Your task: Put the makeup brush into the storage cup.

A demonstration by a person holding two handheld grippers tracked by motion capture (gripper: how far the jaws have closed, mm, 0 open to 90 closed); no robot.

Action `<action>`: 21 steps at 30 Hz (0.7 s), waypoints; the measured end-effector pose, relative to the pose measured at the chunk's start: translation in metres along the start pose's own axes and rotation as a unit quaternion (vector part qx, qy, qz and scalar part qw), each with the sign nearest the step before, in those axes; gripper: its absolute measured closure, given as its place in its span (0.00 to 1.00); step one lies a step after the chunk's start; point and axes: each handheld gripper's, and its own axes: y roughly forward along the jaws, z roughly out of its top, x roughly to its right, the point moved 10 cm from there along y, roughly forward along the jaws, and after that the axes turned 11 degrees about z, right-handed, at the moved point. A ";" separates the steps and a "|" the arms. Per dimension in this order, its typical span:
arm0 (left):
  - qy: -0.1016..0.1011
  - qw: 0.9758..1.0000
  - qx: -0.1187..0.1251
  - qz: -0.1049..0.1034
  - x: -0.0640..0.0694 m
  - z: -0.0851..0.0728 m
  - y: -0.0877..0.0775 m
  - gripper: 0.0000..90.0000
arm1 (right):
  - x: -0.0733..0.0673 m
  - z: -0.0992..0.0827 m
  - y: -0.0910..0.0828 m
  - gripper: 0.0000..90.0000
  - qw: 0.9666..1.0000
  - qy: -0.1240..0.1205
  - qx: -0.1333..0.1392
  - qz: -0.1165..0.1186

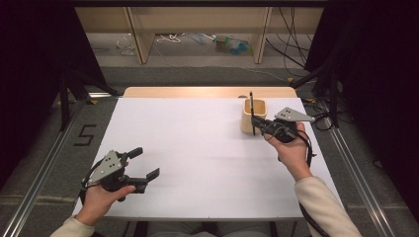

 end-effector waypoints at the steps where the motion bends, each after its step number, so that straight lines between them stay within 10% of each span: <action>1: -0.001 1.000 0.000 0.000 0.000 0.000 0.000 0.07 | 0.001 0.000 0.000 0.94 1.000 0.000 0.001 -0.002; 21: -0.001 1.000 0.000 0.000 0.000 0.000 0.000 0.08 | 0.007 0.002 -0.002 0.94 1.000 0.017 0.007 -0.018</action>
